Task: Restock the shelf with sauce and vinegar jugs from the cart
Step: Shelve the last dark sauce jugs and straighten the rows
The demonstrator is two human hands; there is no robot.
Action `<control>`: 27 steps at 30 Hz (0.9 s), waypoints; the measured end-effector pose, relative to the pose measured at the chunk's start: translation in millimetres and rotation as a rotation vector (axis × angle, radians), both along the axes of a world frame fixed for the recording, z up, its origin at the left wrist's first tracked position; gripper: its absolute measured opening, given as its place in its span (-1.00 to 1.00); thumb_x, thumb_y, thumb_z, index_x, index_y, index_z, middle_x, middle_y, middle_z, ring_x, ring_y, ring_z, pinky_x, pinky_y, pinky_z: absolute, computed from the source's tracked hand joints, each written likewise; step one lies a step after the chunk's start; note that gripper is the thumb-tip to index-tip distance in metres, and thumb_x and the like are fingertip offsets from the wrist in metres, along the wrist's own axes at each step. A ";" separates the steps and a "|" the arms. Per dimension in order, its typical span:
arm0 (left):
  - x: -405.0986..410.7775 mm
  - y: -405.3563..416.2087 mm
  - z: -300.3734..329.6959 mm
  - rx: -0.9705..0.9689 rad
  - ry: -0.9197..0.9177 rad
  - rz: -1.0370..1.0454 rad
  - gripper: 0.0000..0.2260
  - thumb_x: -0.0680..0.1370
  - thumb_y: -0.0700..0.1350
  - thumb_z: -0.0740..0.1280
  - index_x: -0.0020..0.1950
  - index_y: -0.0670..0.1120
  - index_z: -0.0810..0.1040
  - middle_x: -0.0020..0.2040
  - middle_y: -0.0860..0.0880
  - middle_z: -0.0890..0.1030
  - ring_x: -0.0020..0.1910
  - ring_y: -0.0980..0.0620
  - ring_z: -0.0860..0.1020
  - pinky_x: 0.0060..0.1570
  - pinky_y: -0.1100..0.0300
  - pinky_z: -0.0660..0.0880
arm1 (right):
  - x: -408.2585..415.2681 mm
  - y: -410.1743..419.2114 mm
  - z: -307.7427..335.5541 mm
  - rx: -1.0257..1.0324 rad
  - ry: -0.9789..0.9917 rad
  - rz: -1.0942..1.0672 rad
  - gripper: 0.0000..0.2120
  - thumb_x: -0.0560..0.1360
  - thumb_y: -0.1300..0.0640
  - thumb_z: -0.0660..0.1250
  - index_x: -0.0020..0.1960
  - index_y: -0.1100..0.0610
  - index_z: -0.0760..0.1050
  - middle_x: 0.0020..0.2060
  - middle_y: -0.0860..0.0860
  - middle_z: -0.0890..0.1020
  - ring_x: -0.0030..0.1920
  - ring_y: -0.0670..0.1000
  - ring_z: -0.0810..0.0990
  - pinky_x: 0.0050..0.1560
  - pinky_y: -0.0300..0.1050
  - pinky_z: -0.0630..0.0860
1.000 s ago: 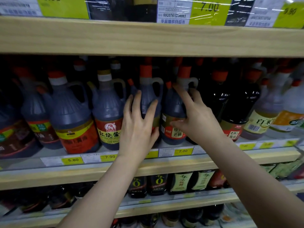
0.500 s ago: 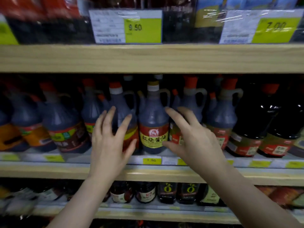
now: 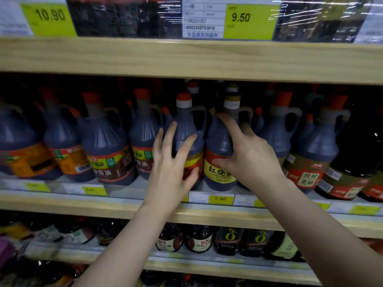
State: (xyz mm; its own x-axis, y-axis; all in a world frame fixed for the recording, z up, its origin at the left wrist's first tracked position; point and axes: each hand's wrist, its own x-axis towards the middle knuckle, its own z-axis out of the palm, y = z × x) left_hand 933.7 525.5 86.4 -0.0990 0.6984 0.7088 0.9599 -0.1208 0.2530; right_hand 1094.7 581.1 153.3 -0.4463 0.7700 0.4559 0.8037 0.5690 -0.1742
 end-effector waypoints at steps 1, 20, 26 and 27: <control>-1.3 0.4 -0.1 -0.004 0.006 -0.005 -0.38 0.42 -0.09 0.42 0.42 0.05 0.26 0.50 -0.06 0.03 0.48 -0.25 0.07 0.36 -0.12 0.21 | -0.4 -0.3 -0.2 -0.001 -0.004 -0.001 -0.14 0.32 -0.10 0.45 0.44 -0.21 -0.02 0.13 0.12 0.47 -0.03 0.30 0.58 -0.24 0.02 0.48; -103.0 -67.5 18.2 0.085 0.118 0.317 -0.44 0.44 0.04 0.39 0.40 -0.03 0.33 0.41 -0.19 0.24 0.33 -0.23 0.24 0.28 -0.14 0.29 | -39.1 -65.2 9.4 0.087 -0.041 0.149 -0.26 0.38 -0.10 0.41 0.45 -0.10 0.12 0.33 0.04 0.36 -0.09 0.20 0.61 -0.34 0.01 0.52; -126.6 -58.7 12.8 -0.048 0.157 0.377 -0.31 0.32 0.02 0.50 0.40 -0.01 0.34 0.40 -0.24 0.31 0.29 -0.29 0.29 0.21 -0.16 0.38 | -129.7 -55.2 9.8 -0.017 -0.073 0.139 -0.24 0.44 -0.08 0.35 0.48 -0.12 -0.02 0.43 0.06 0.18 0.14 0.23 0.52 -0.05 0.05 0.49; -128.0 -58.4 12.0 -0.051 0.154 0.393 -0.31 0.32 0.04 0.49 0.40 0.01 0.35 0.40 -0.23 0.32 0.26 -0.31 0.33 0.15 -0.16 0.41 | -139.1 -50.6 10.2 -0.010 -0.073 0.120 -0.23 0.43 -0.07 0.35 0.48 -0.12 -0.03 0.42 0.08 0.19 0.14 0.25 0.52 -0.06 0.05 0.50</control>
State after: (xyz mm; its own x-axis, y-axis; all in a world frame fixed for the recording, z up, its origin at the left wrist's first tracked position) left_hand 805.7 467.0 98.5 -0.2604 0.6634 0.7015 0.9574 0.2713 0.0988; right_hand 955.7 530.5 163.5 -0.5669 0.7138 0.4112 0.7409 0.6600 -0.1242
